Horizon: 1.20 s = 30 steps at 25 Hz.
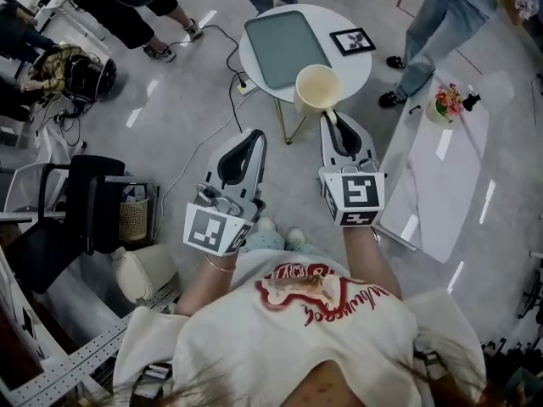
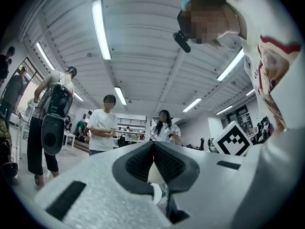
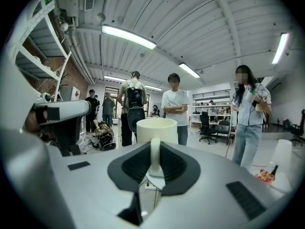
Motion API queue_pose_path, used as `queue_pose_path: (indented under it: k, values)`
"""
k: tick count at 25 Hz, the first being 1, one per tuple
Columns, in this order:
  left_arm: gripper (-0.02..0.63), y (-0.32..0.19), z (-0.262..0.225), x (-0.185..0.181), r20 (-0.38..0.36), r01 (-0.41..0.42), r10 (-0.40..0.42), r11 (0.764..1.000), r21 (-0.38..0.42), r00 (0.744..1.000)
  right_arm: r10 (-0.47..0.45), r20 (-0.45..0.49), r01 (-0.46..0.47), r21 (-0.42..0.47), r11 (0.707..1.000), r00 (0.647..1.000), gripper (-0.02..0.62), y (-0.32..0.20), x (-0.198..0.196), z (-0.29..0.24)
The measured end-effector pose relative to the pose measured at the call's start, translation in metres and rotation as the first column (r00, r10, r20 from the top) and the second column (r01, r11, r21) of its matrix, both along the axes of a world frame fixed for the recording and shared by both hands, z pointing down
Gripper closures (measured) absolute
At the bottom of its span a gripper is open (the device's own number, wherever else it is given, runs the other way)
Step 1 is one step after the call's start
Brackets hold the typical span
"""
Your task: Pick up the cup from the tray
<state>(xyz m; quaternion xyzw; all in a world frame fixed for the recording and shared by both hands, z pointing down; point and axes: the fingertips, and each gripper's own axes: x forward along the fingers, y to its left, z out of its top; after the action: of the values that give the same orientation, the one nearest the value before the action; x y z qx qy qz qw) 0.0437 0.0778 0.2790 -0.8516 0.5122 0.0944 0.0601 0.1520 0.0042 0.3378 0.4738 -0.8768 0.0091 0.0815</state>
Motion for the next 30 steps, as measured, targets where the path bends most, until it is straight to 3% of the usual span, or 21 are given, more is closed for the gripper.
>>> queue_pose_path:
  k: [4, 8, 15, 23, 30]
  values:
    - [0.592, 0.024, 0.002, 0.011, 0.001, -0.029, 0.029, 1.000, -0.013, 1.000, -0.005, 0.005, 0.005, 0.011, 1.000, 1.000, 0.541, 0.029, 0.008, -0.007]
    - [0.592, 0.048, 0.000, 0.006, 0.011, -0.057, 0.057, 0.998, -0.009, 0.998, -0.024, 0.072, 0.024, 0.006, 1.000, 0.997, 0.541, 0.052, -0.004, -0.013]
    - [0.592, 0.080, -0.009, -0.001, 0.009, -0.046, 0.046, 0.999, 0.018, 0.999, -0.018, 0.036, 0.018, 0.009, 1.000, 0.999, 0.541, 0.080, -0.012, -0.015]
    - [0.592, 0.093, -0.025, -0.007, 0.018, -0.042, 0.040, 0.997, 0.067, 0.999, -0.013, 0.063, 0.010, 0.051, 0.999, 0.998, 0.541, 0.095, -0.011, -0.036]
    - [0.592, 0.096, -0.019, 0.004, 0.013, -0.050, 0.050, 0.998, 0.036, 0.999, -0.002, 0.075, -0.002, 0.057, 0.998, 0.997, 0.541, 0.097, 0.000, -0.042]
